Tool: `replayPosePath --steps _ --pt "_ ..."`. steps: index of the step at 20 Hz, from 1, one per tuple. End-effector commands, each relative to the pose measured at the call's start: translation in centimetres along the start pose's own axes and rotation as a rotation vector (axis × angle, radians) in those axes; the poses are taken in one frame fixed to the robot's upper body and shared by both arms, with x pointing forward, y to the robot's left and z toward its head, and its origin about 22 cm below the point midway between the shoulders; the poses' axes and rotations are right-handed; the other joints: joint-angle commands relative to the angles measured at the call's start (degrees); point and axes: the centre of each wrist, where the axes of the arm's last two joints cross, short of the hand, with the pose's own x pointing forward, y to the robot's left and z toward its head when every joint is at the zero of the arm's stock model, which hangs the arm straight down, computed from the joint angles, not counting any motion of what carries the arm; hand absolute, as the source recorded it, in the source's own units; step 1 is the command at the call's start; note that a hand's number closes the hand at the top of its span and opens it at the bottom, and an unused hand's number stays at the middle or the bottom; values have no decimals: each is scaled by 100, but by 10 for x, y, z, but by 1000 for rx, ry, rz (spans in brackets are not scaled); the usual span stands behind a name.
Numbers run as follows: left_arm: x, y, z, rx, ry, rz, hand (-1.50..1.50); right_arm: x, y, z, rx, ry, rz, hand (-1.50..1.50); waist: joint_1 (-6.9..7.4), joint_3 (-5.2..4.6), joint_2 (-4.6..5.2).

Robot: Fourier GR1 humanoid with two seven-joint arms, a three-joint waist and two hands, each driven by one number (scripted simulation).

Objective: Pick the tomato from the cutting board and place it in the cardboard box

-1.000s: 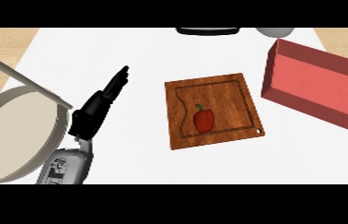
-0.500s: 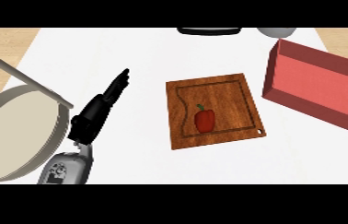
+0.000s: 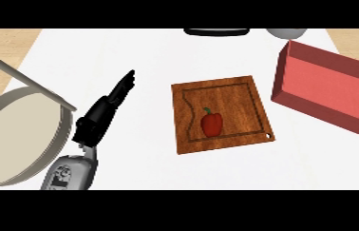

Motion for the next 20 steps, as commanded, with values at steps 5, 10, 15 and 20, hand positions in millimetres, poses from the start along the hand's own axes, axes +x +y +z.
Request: replayPosePath --steps 5,10,15,20 --pt "2 -3 2 -8 -12 5 0 -26 70 -25 53 36 58 150 42 2 9" --pt "10 8 0 -22 -9 4 0 -41 105 -23 166 201 -108 -150 85 7 20" --pt "-1 8 -3 -21 -1 5 0 -78 107 -28 222 202 -175 -150 29 5 14" --pt "19 6 4 -11 -9 -3 0 -87 112 -24 89 175 -392 -150 24 12 1"
